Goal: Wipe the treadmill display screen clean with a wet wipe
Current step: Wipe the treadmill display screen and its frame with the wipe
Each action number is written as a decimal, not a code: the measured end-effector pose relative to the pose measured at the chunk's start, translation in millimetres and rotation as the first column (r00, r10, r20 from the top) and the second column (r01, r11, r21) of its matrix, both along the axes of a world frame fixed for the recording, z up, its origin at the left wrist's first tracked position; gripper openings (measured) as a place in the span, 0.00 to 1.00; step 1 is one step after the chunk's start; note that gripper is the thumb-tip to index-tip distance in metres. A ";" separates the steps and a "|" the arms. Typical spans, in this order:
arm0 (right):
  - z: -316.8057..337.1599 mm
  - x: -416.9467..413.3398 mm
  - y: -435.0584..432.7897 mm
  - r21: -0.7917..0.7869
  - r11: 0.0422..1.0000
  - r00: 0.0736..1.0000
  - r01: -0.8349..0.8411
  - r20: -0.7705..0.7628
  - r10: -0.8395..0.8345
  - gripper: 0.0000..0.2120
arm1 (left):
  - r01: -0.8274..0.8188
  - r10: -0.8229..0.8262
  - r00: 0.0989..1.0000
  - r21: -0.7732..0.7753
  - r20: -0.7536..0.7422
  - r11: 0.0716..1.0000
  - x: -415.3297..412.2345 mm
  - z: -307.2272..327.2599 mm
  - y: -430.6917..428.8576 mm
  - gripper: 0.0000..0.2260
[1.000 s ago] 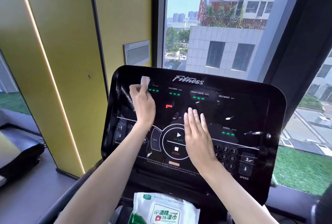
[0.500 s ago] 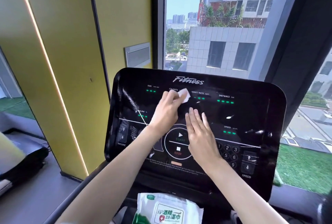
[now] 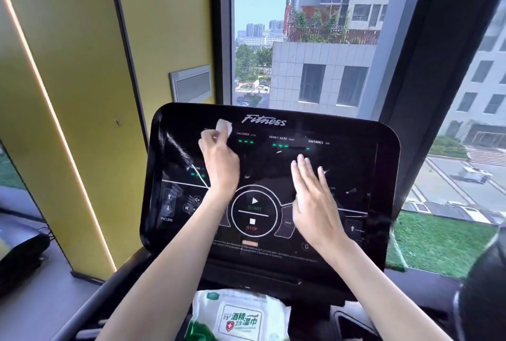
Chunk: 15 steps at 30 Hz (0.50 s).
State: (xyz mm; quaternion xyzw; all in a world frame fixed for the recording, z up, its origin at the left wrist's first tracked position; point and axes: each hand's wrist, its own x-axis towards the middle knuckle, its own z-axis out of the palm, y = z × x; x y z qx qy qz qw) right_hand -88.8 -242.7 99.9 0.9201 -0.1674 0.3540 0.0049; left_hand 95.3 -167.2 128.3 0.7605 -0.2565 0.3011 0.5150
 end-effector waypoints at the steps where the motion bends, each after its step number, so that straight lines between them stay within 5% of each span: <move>1: 0.4 -1.3 -3.1 -0.003 1.000 1.000 0.024 -0.004 -0.024 0.35 | 0.007 -0.007 1.000 0.026 0.023 1.000 -11.6 2.2 -6.7 0.29; 6: -0.1 -3.1 -14.6 -0.049 0.996 0.992 0.074 -0.103 -0.079 0.37 | 0.210 -0.410 0.790 0.426 0.457 0.880 -30.8 0.3 -23.7 0.29; 9: -1.9 -6.4 -20.3 -0.056 0.997 0.992 0.054 -0.115 -0.060 0.37 | 0.152 -0.168 0.966 0.093 0.197 0.984 -10.9 1.6 -15.2 0.28; 11: -4.8 -4.2 -21.1 -0.053 0.997 0.993 0.047 -0.106 -0.053 0.37 | 0.013 -0.013 1.000 -0.055 -0.009 0.998 -16.9 2.5 -18.9 0.28; 13: -6.8 -2.2 -20.7 -0.059 0.997 0.993 0.046 -0.104 -0.052 0.37 | 0.043 -0.046 0.995 0.035 0.084 0.998 -37.6 6.4 -29.3 0.29; 15: -5.4 -3.2 -21.1 -0.087 0.995 0.992 0.056 -0.111 -0.065 0.36 | 0.211 -0.303 0.903 0.303 0.303 0.930 -55.7 4.9 -37.4 0.29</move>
